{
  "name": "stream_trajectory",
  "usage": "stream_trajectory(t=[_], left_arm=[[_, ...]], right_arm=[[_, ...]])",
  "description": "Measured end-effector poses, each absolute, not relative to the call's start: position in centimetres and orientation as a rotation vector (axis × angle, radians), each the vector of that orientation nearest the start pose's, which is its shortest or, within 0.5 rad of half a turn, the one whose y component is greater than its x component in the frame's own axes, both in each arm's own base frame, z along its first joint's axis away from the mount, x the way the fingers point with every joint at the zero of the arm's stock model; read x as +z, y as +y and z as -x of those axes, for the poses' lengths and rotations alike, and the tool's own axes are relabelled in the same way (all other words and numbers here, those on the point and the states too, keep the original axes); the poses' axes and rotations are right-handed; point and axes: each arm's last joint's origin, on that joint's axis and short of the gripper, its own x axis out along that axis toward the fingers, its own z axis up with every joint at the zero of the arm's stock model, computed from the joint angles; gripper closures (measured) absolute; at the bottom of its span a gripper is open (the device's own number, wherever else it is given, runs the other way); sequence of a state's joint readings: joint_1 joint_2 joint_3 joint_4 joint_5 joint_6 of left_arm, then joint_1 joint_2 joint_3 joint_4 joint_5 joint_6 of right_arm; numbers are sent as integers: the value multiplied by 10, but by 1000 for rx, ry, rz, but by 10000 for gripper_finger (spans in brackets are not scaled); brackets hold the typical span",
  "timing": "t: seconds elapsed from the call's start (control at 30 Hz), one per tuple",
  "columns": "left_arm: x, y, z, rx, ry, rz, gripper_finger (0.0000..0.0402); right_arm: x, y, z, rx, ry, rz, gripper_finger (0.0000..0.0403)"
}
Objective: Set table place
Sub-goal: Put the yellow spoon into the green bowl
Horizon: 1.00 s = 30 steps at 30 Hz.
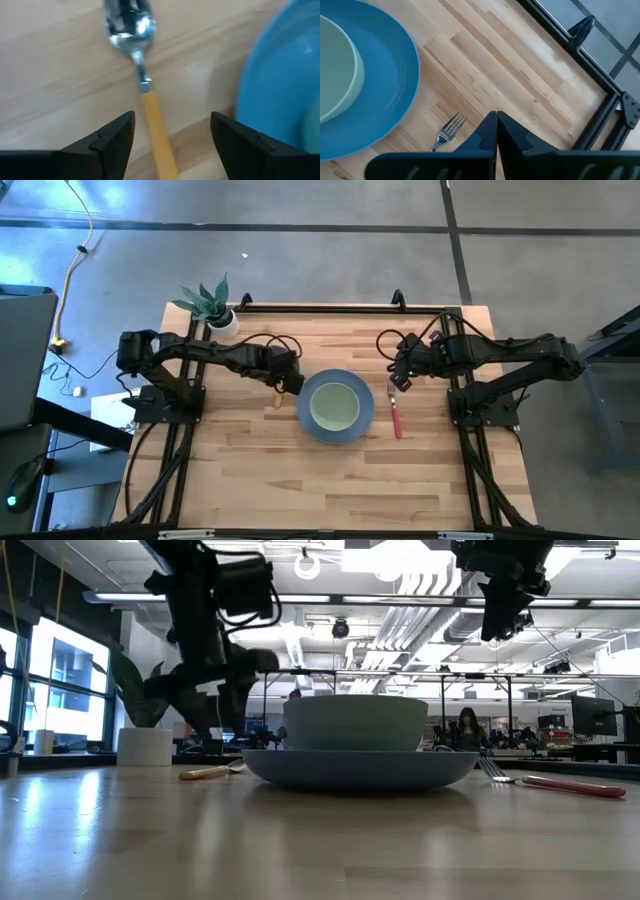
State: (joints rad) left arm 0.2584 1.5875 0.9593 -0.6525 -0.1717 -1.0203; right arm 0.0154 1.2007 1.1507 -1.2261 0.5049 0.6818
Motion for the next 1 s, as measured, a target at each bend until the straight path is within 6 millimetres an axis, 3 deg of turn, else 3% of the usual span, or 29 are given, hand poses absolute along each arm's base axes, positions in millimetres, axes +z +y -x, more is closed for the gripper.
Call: stream_trajectory(t=[0.33,0.8,0.9,1.0], left_arm=[[160,76,-267,1021,945,962,158],[126,77,-277,1065,994,952,161],[125,77,-275,1072,1010,927,193],[125,77,-273,1086,1026,909,263]], right_arm=[[312,-13,-196,-824,1008,-242,403],[328,-15,-177,-827,892,-274,403],[329,-15,-175,-826,883,-277,403],[330,-15,-175,-826,878,-279,403]])
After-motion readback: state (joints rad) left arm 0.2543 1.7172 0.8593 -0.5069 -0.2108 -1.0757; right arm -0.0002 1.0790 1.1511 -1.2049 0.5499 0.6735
